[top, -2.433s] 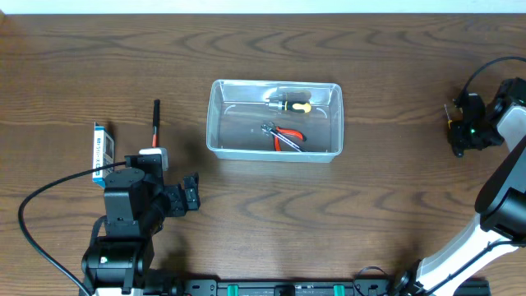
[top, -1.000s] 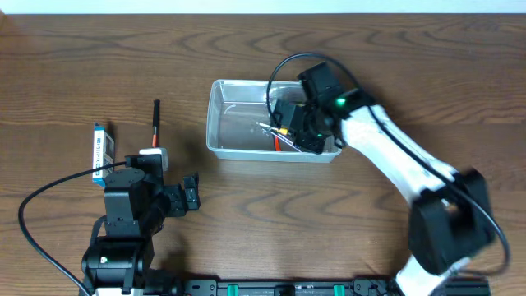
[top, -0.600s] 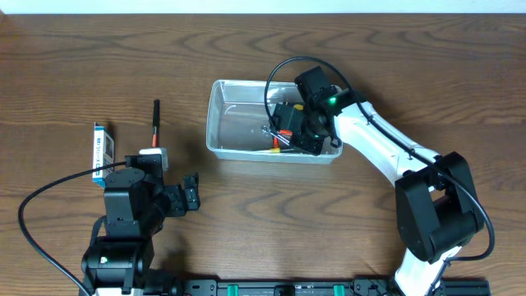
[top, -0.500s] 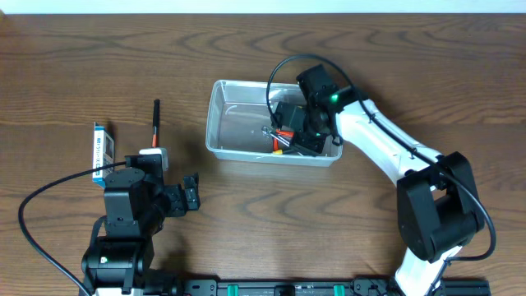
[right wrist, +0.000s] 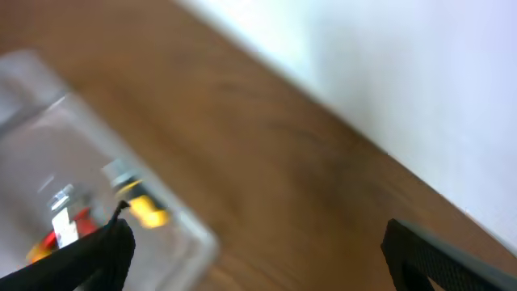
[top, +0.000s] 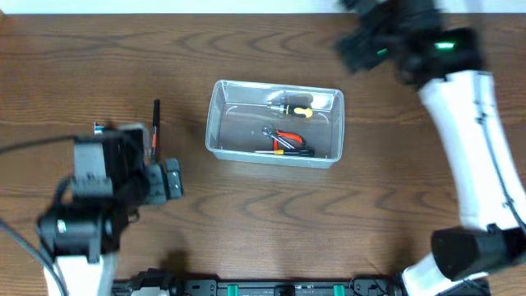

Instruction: Pack container

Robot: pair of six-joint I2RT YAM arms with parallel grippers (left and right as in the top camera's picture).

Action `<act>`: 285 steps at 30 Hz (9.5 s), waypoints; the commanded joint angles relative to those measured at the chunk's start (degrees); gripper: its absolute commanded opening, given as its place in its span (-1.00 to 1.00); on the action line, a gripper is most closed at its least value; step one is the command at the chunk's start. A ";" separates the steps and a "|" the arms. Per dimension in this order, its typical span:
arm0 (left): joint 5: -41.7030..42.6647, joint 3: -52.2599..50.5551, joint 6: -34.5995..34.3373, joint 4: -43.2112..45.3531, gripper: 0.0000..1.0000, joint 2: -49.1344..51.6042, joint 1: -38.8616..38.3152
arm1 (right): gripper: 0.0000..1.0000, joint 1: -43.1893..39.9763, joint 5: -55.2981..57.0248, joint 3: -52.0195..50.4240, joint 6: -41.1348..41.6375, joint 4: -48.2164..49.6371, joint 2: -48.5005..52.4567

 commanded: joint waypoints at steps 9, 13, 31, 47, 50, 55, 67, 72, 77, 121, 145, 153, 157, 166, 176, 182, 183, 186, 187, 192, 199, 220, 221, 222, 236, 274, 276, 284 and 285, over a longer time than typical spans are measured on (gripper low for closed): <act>-5.07 7.69 7.98 0.74 0.96 28.61 7.43 | 0.98 -24.65 3.21 1.20 11.19 -5.16 0.17; -5.79 7.23 13.73 5.51 0.96 34.12 7.52 | 0.99 -30.60 1.09 1.20 11.37 -5.20 0.17; -5.55 5.68 21.29 17.22 0.96 50.18 7.52 | 0.98 -34.73 -4.24 1.20 11.32 -4.79 0.17; -3.96 1.62 18.45 20.46 0.96 56.39 7.52 | 0.99 -34.73 -4.24 1.20 11.32 -4.81 0.17; -3.91 -0.74 18.47 21.57 0.97 56.39 7.52 | 0.98 -34.73 -4.24 1.20 11.32 -4.90 0.17; -3.85 -3.34 18.47 22.97 0.99 56.39 7.52 | 0.98 -34.67 -4.26 1.20 11.32 -4.98 0.15; -3.87 -3.41 18.47 23.41 0.56 56.39 7.52 | 0.99 -34.62 -4.26 1.20 11.34 -5.09 0.17; -3.89 -3.41 18.47 23.41 0.40 56.39 7.52 | 0.99 -34.62 -4.28 1.20 11.34 -5.11 0.15; -3.89 -3.41 18.47 23.43 0.18 56.39 7.52 | 0.99 -34.58 -4.28 1.20 11.34 -5.14 0.17; -4.09 -3.39 15.65 28.04 -0.88 56.24 7.52 | 0.99 -34.58 -4.48 1.20 11.32 -5.16 0.15; -3.82 13.97 42.36 18.62 -0.89 28.74 -16.98 | 0.99 -34.58 -4.50 1.20 11.34 -5.18 0.17; -3.82 13.97 59.82 22.86 -0.88 38.58 -26.05 | 0.98 -34.58 -4.52 1.20 11.34 -5.20 0.17; -3.87 13.97 59.63 26.93 -0.88 45.92 -25.44 | 0.98 -34.58 -4.50 1.20 11.34 -5.20 0.15; -3.82 13.97 58.10 30.45 -0.88 55.10 -24.85 | 0.99 -34.58 -4.50 1.20 11.34 -5.18 0.15; -4.31 13.99 56.00 31.15 0.40 56.04 -24.85 | 0.98 -34.58 -4.48 1.20 11.34 -5.11 0.15; -4.66 16.17 44.98 31.10 0.70 50.71 -23.76 | 0.99 -34.58 -4.48 1.20 11.34 -5.09 0.17; -4.85 16.81 43.04 30.97 0.77 49.00 -23.37 | 0.99 -34.58 -4.50 1.20 11.34 -5.09 0.15; -8.52 18.36 36.37 30.38 0.96 41.99 -21.29 | 0.99 -34.58 -4.48 1.20 11.34 -5.09 0.15; -10.05 18.43 34.88 30.03 1.00 39.65 -20.35 | 0.98 -34.58 -4.50 1.20 11.34 -5.09 0.17; -14.82 18.43 26.56 22.08 0.96 28.17 -10.54 | 0.99 -34.58 -4.50 1.20 11.34 -5.05 0.15; -11.43 18.36 9.86 8.94 0.96 22.64 14.08 | 0.98 -34.58 -4.48 1.20 11.34 -5.03 0.17; -5.31 11.23 20.20 14.19 0.96 47.91 25.44 | 0.98 -34.58 -4.42 1.20 11.28 -6.93 0.15; -5.29 11.08 20.87 14.93 0.96 48.59 25.49 | 0.98 -34.58 -4.42 1.20 11.04 -7.08 0.17; -5.29 10.97 22.25 15.69 0.96 49.31 25.53 | 0.99 -34.58 -4.37 1.20 10.86 -7.39 0.17; -0.59 10.93 33.97 18.75 0.96 60.35 25.62 | 0.98 -34.62 -0.33 1.20 10.88 -10.88 0.17; -0.59 10.93 33.94 20.39 -0.12 61.29 25.62 | 0.98 -34.64 1.27 1.18 10.88 -13.77 0.17; -0.59 10.93 33.92 20.39 -0.27 61.29 25.62 | 0.98 -34.64 1.75 1.18 10.88 -13.79 0.17; -0.59 10.93 33.92 20.37 -0.50 61.29 25.62 | 0.99 -34.64 2.10 1.18 10.88 -13.99 0.17; -0.59 10.93 33.92 20.37 -0.53 61.29 25.59 | 0.99 -34.62 2.25 1.18 10.88 -13.99 0.17</act>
